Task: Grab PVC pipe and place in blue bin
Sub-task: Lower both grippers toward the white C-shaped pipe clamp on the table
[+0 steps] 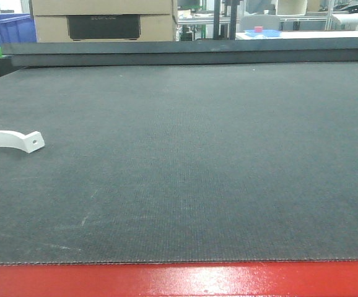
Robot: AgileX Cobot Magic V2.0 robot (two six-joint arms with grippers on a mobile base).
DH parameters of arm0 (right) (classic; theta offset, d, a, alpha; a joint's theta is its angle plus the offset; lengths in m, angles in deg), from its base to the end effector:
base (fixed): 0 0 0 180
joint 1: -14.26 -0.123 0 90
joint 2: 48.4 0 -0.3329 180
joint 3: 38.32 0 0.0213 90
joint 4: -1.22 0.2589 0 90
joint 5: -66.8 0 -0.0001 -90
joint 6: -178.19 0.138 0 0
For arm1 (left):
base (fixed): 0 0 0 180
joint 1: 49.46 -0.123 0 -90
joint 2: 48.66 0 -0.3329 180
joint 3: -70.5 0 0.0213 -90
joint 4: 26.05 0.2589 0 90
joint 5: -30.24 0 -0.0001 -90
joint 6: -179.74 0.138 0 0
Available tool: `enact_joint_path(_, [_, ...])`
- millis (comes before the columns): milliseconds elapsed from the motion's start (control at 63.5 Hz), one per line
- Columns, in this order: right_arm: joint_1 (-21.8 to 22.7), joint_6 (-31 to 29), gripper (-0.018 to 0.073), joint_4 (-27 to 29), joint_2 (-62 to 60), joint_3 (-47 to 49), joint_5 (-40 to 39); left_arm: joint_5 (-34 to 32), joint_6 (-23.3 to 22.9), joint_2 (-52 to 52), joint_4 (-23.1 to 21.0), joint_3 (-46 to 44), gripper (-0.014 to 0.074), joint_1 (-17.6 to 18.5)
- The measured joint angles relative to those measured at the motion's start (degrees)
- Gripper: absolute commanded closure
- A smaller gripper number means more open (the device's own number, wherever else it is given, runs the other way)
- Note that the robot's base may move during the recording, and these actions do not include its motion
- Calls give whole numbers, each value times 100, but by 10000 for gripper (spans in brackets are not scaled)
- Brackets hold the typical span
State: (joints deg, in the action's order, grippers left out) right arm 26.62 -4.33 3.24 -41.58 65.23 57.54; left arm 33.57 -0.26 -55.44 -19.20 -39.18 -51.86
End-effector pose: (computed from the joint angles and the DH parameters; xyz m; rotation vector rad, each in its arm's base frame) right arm 0.0553 -0.0129 0.2519 0.1383 1.2869 -0.1963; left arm 0.0530 0.0032 0.2638 0.0486 1.4039 0.1387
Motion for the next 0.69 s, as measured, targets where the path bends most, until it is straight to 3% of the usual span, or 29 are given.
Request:
enact_joint_path(189, [0,0,727,-10,223,1221,674,599,0,-515,784,-1389,707,0])
enact_joint_path(331, [0,0,727,-10,987,2258,1725,1287,0,-1533,850,-2328,707,0])
enact_joint_path(425, [0,0,727,-10,1501,2803,2658,1658,0,-2268,656,-2855,707,0])
enact_joint_path(567, [0,0,727,-10,2323,3432,3926,2208,0,-3257,23,-3431,707,0])
enact_joint_path(693, [0,0,727,-10,3172,3791,5008,3205,0,-4222,-296,-3889,707,0])
